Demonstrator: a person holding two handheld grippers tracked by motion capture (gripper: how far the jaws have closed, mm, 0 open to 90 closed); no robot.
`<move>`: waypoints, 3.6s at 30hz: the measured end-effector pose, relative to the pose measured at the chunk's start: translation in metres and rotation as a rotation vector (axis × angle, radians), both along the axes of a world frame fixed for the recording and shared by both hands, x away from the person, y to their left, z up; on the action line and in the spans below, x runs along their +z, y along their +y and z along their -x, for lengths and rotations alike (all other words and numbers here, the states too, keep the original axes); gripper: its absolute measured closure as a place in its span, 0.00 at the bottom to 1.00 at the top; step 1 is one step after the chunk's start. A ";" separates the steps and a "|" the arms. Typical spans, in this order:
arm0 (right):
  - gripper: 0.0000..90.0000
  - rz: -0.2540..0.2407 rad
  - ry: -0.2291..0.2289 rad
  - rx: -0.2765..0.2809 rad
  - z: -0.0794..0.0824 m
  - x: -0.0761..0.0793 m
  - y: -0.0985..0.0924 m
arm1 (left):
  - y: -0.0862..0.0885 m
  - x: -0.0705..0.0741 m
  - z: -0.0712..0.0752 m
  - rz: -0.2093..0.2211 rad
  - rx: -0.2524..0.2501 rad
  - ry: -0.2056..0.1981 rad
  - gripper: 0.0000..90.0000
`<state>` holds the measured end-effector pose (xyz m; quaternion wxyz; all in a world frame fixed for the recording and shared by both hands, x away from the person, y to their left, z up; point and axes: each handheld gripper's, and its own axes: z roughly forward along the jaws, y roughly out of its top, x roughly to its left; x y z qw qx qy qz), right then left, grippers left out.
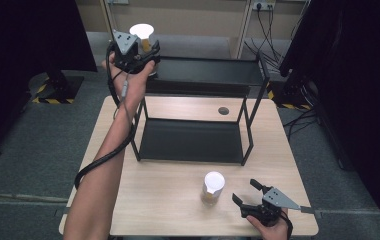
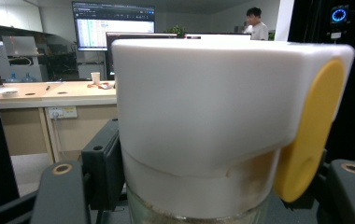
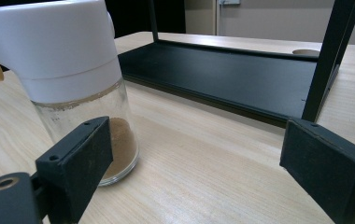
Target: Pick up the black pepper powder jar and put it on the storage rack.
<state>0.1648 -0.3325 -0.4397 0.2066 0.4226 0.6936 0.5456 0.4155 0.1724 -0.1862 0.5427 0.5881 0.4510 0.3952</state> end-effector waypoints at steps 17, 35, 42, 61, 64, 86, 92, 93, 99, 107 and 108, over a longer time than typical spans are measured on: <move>0.11 0.006 -0.007 0.004 0.000 0.000 0.000 | 0.000 -0.005 -0.004 0.005 0.000 -0.010 0.28; 0.10 0.018 -0.010 0.004 0.001 0.001 0.002 | 0.004 -0.010 0.028 0.012 -0.003 -0.079 0.18; 0.10 0.019 -0.010 0.004 0.001 0.001 0.002 | 0.008 -0.011 0.038 0.010 -0.012 -0.075 0.18; 0.10 0.020 -0.011 0.000 0.001 0.001 0.003 | 0.017 -0.024 0.067 0.027 -0.060 -0.080 0.18; 0.10 0.019 -0.011 -0.001 0.001 0.001 0.003 | 0.018 -0.027 0.072 0.026 -0.068 -0.082 0.18; 0.10 0.022 -0.013 -0.001 0.001 0.001 0.003 | 0.029 -0.067 0.102 0.024 -0.127 -0.071 0.18; 0.10 0.024 -0.013 0.000 0.001 0.001 0.004 | 0.028 -0.076 0.111 0.024 -0.130 -0.074 0.18; 0.10 0.024 -0.013 0.000 0.001 0.001 0.004 | 0.027 -0.077 0.113 0.019 -0.128 -0.078 0.18; 0.10 0.026 -0.013 0.000 0.002 0.001 0.004 | 0.025 -0.086 0.121 0.007 -0.127 -0.092 0.18; 0.10 0.027 -0.014 0.001 0.001 0.001 0.004 | 0.029 -0.097 0.127 0.011 -0.139 -0.074 0.18; 0.10 0.027 -0.014 0.001 0.001 0.001 0.004 | 0.030 -0.099 0.128 0.015 -0.142 -0.071 0.18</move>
